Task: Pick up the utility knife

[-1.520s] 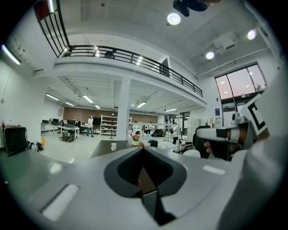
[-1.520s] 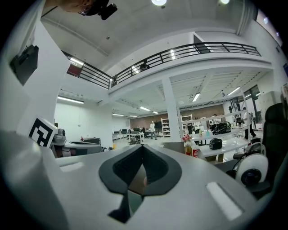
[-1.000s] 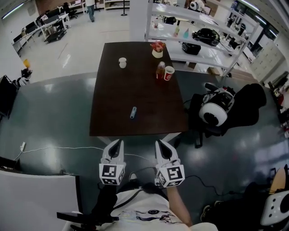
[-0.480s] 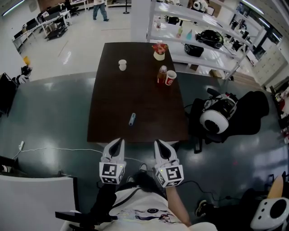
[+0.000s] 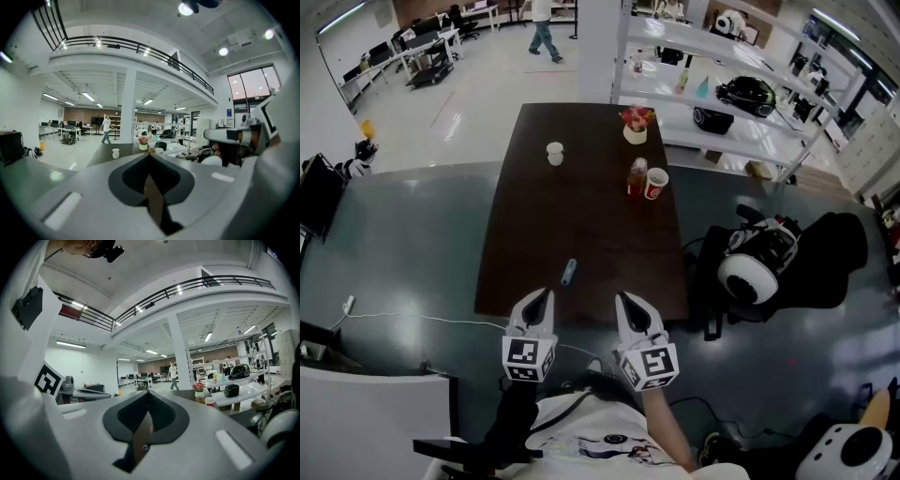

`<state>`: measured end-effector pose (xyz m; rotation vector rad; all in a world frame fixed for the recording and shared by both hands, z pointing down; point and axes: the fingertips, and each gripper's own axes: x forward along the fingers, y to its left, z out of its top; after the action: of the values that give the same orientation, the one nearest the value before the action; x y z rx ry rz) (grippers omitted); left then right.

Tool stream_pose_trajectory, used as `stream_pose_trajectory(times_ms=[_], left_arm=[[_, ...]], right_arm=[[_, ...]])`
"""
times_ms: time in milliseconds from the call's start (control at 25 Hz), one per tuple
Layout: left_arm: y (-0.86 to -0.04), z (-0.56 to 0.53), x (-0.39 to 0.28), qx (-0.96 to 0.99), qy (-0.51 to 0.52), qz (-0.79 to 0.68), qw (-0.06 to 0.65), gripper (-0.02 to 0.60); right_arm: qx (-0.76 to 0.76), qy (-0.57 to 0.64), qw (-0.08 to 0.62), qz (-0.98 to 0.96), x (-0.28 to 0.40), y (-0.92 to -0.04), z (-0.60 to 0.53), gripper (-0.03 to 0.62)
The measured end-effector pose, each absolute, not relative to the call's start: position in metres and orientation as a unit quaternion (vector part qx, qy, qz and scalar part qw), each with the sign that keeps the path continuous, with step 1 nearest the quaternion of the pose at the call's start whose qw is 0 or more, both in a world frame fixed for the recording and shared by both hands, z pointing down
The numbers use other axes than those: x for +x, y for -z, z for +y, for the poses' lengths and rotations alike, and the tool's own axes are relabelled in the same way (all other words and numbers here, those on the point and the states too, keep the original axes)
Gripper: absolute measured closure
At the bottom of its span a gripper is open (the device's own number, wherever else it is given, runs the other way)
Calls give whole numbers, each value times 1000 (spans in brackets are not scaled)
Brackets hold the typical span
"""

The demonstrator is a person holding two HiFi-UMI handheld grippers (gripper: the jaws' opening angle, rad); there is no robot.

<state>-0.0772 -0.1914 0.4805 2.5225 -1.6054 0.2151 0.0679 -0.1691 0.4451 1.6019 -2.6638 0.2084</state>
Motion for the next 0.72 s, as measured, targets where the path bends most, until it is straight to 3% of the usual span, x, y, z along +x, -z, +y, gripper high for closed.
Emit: stream_pose_trajectory(times_ms=[720], left_arm=[[-497,-227,-73,824,-94,-550,95,581]], right_arm=[[497,-95,19,-863,76,-466,-217,592]])
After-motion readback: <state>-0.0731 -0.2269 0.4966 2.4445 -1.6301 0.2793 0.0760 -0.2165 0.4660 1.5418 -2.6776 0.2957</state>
